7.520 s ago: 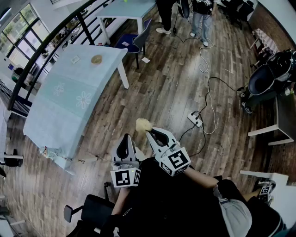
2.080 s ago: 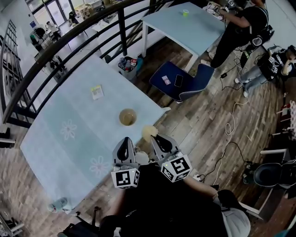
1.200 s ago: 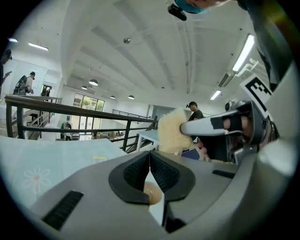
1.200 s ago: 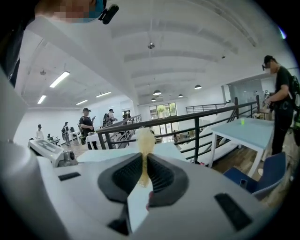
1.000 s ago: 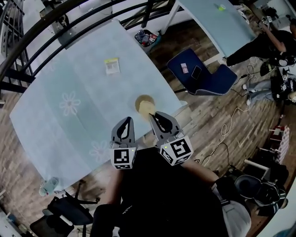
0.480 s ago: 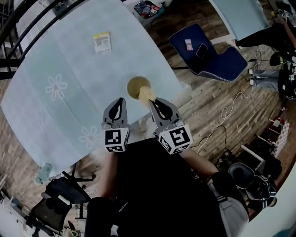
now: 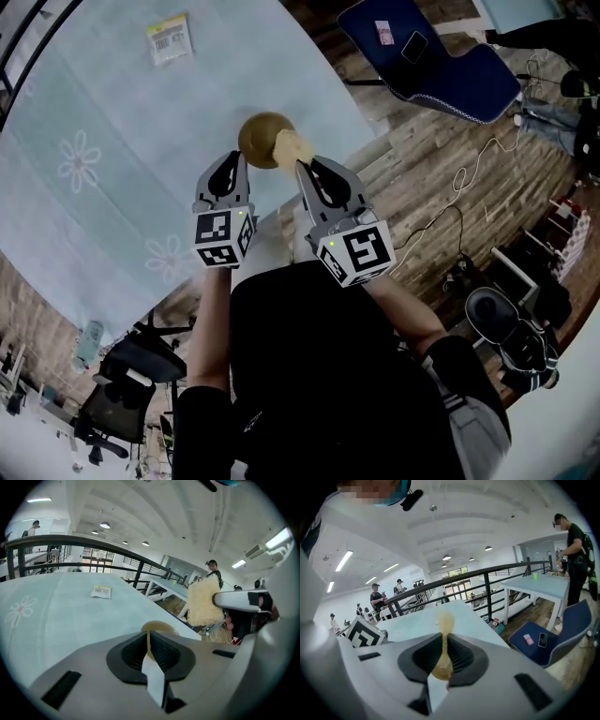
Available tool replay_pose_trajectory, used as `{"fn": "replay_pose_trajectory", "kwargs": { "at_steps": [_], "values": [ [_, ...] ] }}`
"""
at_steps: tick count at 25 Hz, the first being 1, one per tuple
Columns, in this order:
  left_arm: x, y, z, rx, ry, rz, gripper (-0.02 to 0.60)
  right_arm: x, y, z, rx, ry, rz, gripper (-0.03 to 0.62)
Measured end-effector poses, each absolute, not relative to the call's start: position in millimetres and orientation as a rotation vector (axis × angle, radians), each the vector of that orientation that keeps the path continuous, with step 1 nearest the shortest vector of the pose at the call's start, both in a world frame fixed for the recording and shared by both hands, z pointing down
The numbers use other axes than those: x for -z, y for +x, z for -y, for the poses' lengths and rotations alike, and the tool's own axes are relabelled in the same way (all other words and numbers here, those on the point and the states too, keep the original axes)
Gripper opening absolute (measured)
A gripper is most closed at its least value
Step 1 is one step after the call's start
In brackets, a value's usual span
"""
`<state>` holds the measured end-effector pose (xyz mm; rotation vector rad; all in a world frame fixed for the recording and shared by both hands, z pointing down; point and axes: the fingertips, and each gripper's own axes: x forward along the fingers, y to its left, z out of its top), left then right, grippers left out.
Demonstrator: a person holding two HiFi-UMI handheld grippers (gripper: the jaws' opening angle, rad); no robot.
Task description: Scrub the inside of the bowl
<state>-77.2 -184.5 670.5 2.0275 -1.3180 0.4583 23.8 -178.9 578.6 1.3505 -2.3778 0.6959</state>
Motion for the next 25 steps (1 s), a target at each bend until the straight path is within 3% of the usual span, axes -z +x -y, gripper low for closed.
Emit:
{"fn": "replay_pose_trajectory", "kwargs": {
  "at_steps": [4,6,7,16,25],
  "values": [
    [-683.6,-80.4,185.3,-0.492,1.990,1.335,0.026,-590.1,20.1,177.9,-0.722,1.344,2.349,0.038],
    [-690.6,-78.8,186.8,-0.503,1.973,1.320,0.109,-595.9,18.9,179.5,-0.720,1.328,2.338,0.038],
    [-694.3,-78.9,186.8,-0.512,1.962,1.315,0.117,-598.4,18.9,179.5,-0.719,1.323,2.331,0.038],
    [-714.6,-78.1,189.8,-0.529,1.879,1.260,0.113,-604.3,14.7,185.2,-0.703,1.289,2.313,0.038],
    [-721.4,-74.0,197.8,-0.544,1.851,1.234,0.038,-603.0,10.2,193.4,-0.686,1.275,2.313,0.038]
  ]
}}
